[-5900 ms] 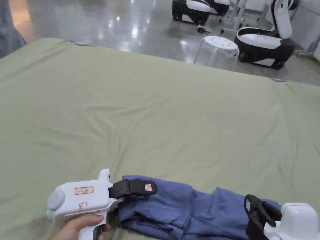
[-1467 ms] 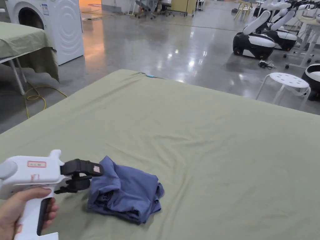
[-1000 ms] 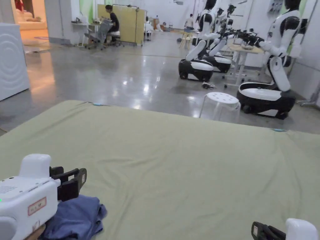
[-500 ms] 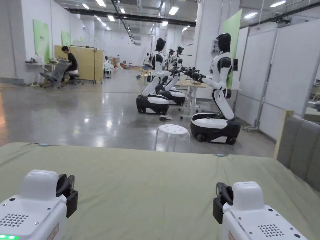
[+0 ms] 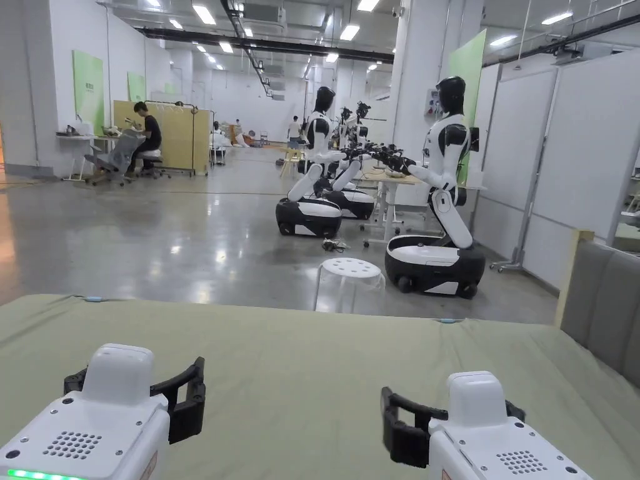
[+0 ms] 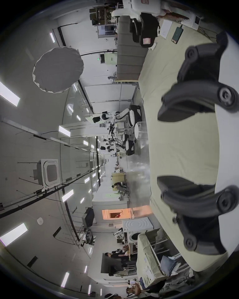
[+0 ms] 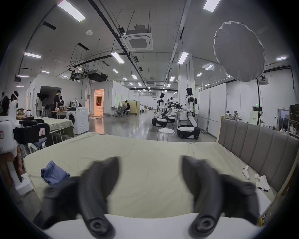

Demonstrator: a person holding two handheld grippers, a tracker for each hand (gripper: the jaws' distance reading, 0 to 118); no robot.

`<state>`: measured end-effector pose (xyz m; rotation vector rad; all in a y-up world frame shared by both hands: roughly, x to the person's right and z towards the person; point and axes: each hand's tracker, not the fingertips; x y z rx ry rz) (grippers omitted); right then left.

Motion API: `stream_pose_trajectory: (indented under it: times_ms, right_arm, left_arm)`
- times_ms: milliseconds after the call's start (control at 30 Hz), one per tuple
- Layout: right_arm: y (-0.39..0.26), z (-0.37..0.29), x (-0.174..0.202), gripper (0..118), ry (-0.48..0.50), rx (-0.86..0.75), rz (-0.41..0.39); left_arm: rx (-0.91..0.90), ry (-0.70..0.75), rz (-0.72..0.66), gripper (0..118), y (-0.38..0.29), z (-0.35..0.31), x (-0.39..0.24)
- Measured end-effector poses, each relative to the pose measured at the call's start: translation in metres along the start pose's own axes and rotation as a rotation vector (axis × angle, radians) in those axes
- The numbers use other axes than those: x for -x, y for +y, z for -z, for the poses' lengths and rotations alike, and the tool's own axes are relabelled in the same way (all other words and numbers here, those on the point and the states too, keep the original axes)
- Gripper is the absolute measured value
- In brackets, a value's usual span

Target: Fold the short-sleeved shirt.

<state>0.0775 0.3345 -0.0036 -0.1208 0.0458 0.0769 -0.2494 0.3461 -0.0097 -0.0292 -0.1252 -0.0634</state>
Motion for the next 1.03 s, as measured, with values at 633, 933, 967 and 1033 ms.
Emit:
stream_pose_trajectory:
  times_ms: [633,933,967,1033]
  right_arm:
    - [0.035,-0.002,0.016,118,-0.076,0.122,0.129]
    - [0.032,-0.008,0.019,118,-0.089,0.052,0.106]
    - [0.033,-0.009,0.018,118,-0.094,0.048,0.114]
    - [0.035,-0.012,0.015,118,-0.109,0.030,0.144]
  left_arm:
    - [0.042,-0.026,-0.029,71,0.001,0.007,-0.002]
    - [0.043,-0.019,-0.049,71,0.000,0.008,0.003]
    - [0.043,-0.019,-0.053,71,0.000,0.008,0.003]
    - [0.045,-0.017,-0.057,71,0.001,0.008,0.003]
